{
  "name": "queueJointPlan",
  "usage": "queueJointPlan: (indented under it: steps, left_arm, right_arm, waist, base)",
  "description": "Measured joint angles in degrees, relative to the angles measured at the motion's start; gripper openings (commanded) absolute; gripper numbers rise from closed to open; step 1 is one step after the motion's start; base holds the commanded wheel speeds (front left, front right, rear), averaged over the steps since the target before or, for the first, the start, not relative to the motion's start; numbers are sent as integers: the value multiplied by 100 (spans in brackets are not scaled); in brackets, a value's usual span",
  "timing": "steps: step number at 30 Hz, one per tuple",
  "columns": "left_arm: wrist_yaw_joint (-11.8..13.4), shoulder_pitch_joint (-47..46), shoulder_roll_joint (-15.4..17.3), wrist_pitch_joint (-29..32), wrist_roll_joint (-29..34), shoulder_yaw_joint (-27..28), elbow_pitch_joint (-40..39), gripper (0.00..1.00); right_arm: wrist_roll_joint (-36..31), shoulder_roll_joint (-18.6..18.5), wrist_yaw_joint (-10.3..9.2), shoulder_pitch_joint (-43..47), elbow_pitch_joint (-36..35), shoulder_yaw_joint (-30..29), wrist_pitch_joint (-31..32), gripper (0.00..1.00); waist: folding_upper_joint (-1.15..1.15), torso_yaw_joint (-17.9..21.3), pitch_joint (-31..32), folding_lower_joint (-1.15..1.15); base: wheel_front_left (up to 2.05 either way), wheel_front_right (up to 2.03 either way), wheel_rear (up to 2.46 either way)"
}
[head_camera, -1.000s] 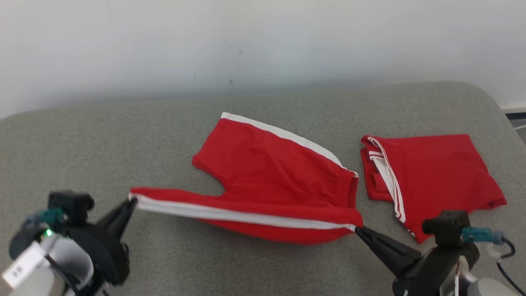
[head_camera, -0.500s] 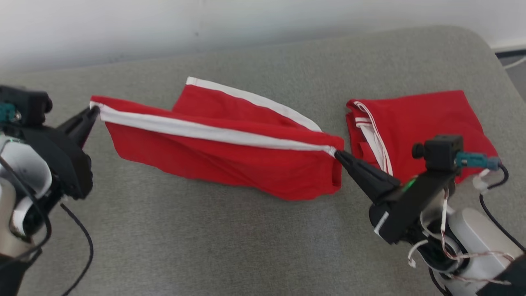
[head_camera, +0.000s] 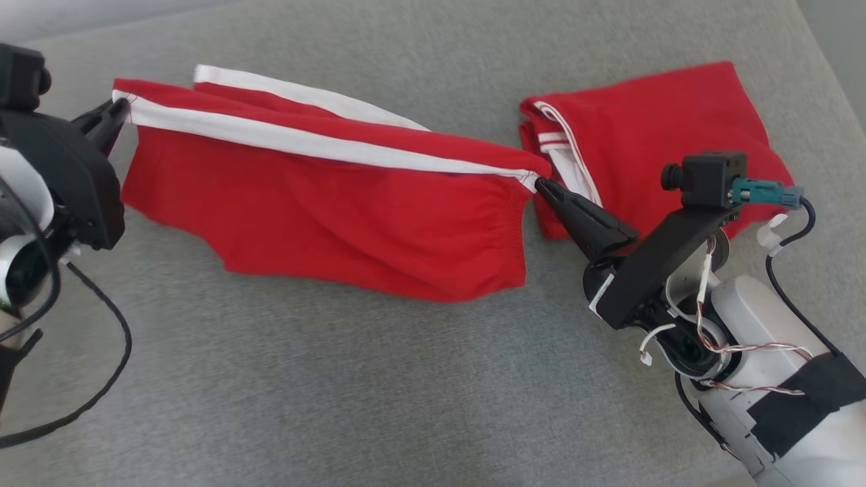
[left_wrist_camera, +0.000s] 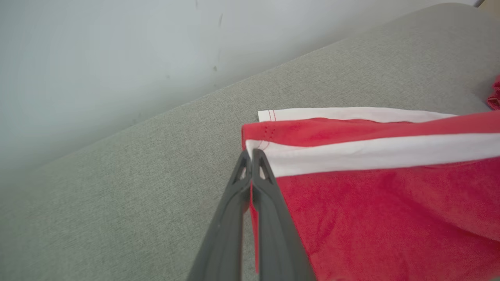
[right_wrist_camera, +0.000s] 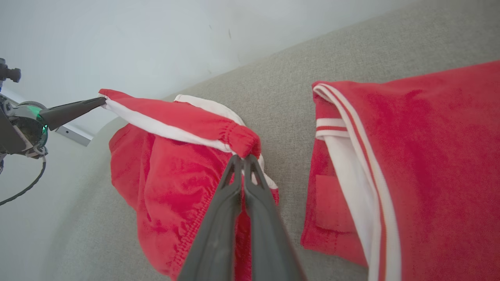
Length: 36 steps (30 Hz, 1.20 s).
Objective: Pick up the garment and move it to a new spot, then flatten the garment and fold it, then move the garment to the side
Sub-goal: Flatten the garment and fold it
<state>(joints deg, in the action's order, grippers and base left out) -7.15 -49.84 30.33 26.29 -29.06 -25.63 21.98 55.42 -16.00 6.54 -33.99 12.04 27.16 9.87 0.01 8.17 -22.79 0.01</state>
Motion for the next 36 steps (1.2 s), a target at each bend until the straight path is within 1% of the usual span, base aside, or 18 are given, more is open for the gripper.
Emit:
queueJointPlan:
  steps: [5, 10, 11, 12, 13, 14, 15, 21, 23, 28, 32, 34, 36]
  left_arm:
    - [0, -333, 1, -11, -47, -314, 194, 0]
    - [0, -669, 33, -74, -62, -593, 417, 0]
    - [0, -781, 32, -124, -55, -705, 576, 19]
    - [0, -845, 20, -176, -32, -734, 746, 64]
    - [-1, -876, 25, -187, 15, -759, 838, 100]
    - [-1, -907, 45, -225, 41, -828, 899, 100]
    - [-1, -927, 10, -303, 24, -824, 969, 100]
    - [-1, -940, -102, -601, 2, -966, 1289, 100]
    - [-1, -901, -103, -748, -38, -1005, 1379, 100]
    - [-1, -678, -248, -1084, -172, -1057, 1600, 100]
    - [-1, -389, -357, -1248, -487, -1068, 1693, 100]
    - [-1, -260, -341, -1277, -485, -1151, 1739, 100]
    - [-1, -124, -301, -1317, -576, -1106, 1770, 100]
  right_arm:
    - [-16, 100, 0, -127, 293, 33, -67, 0]
    - [-58, 282, 1, -302, 499, 124, -166, 0]
    - [-75, 347, 1, -364, 612, 185, -188, 0]
    - [-153, 401, 1, -409, 691, 226, -250, 33]
    - [-171, 424, 2, -427, 719, 225, -296, 75]
    - [-171, 442, 3, -444, 762, 224, -339, 75]
    - [-171, 448, 3, -450, 814, 212, -385, 100]
    - [-234, 374, 40, -446, 1003, 209, -589, 100]
    - [-240, 319, 52, -414, 1033, 212, -676, 100]
    - [-270, 148, 52, -199, 1092, 238, -892, 100]
    - [-270, 110, 52, 4, 1098, 289, -1010, 100]
    - [-270, 102, 52, 68, 1067, 324, -1068, 100]
    - [-283, 107, 52, 89, 1015, 424, -1091, 100]
  waist:
    - [0, 202, -258, 0]
    - [0, 321, -467, 0]
    - [0, 349, -529, 0]
    - [0, 368, -573, 0]
    - [0, 373, -587, -1]
    - [0, 374, -596, -1]
    - [0, 370, -597, 0]
    - [-1, 319, -498, -1]
    - [-1, 294, -425, -1]
    - [-1, 212, -185, -1]
    - [-1, 121, 33, -2]
    - [-1, 69, 131, -2]
    - [-1, 17, 218, -3]
  base:
    - [0, 0, 0]
    - [0, 0, 0]
    - [0, 0, 0]
    - [0, 0, 0]
    - [0, 0, 0]
    - [0, 0, 0]
    - [0, 0, 0]
    - [0, 0, 0]
    - [0, 0, 0]
    - [0, 0, 0]
    - [0, 0, 0]
    - [0, 0, 0]
    - [0, 0, 0]
